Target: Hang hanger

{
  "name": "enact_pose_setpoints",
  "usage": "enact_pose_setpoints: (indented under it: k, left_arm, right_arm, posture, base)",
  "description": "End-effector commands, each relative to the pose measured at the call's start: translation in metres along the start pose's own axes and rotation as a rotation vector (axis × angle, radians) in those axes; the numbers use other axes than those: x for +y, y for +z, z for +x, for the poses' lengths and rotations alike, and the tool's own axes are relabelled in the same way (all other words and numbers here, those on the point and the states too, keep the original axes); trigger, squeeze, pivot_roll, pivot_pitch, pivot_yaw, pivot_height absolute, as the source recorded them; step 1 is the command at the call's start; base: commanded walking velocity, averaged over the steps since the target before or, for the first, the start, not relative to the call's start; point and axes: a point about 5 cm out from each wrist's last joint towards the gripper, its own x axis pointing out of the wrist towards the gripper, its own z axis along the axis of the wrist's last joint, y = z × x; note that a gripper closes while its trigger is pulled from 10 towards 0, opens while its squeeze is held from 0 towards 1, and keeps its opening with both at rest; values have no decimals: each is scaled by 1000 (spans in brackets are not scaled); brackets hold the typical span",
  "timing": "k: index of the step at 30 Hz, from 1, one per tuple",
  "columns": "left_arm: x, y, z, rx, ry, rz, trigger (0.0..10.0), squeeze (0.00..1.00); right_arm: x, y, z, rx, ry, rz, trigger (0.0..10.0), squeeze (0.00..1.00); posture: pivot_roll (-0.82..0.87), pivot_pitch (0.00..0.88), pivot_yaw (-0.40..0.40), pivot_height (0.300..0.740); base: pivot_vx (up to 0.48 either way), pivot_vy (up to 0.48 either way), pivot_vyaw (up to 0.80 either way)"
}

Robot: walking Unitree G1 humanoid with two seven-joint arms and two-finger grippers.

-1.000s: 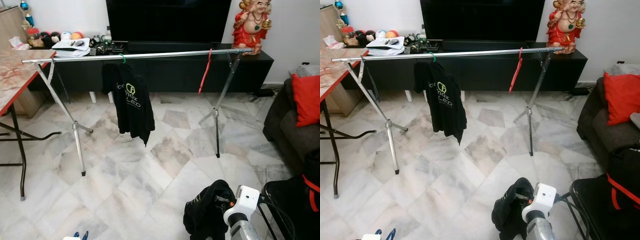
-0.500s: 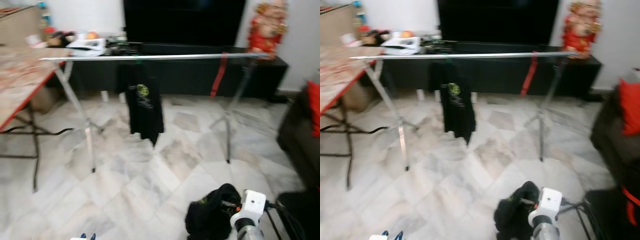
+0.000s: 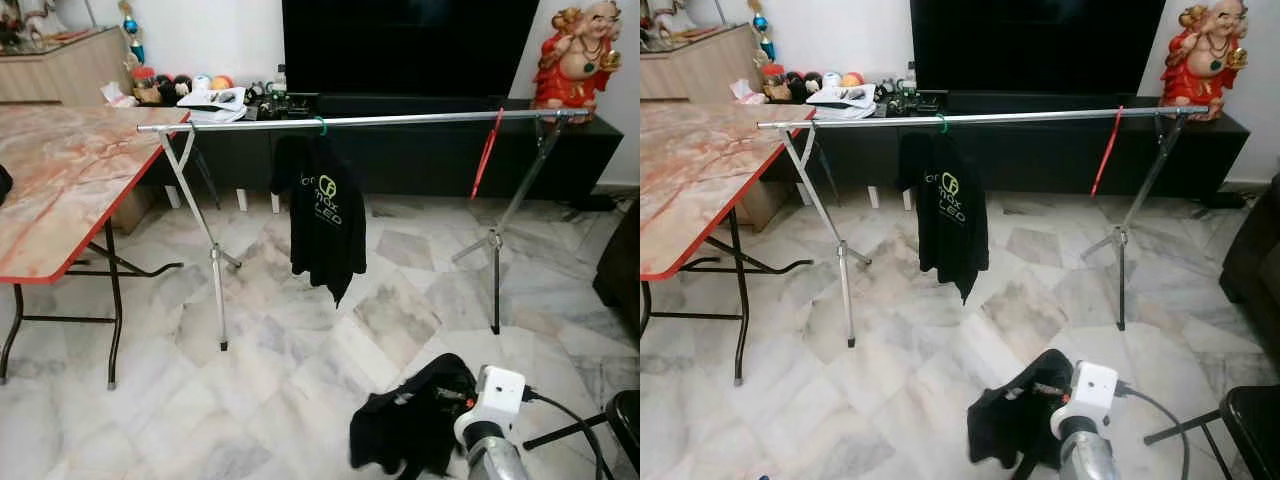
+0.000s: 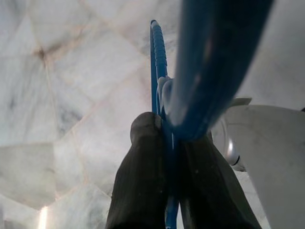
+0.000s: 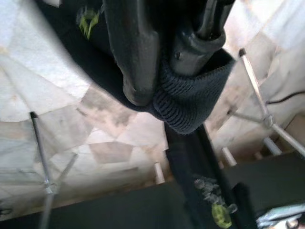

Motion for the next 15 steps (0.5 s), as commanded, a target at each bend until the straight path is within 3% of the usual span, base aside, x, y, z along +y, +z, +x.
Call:
enact_pose_setpoints:
  k: [1, 6, 15]
  left_arm:
    - [11, -11, -3, 50, 28, -7, 10000, 0]
    - [10, -12, -3, 57, 28, -12, 10000, 0]
    - [-7, -13, -1, 67, 18, -33, 10000, 0]
  right_arm:
    - [16, 9, 6, -44, 60, -10, 10000, 0]
    - [18, 11, 7, -50, 71, -10, 10000, 0]
    - [23, 10, 9, -36, 86, -10, 10000, 0]
  posture:
    - [38, 37, 10, 740]
    - [44, 40, 6, 740]
    - [52, 51, -2, 740]
  base:
    - [0, 401, 513]
    - [0, 401, 754]
    - [0, 399, 0]
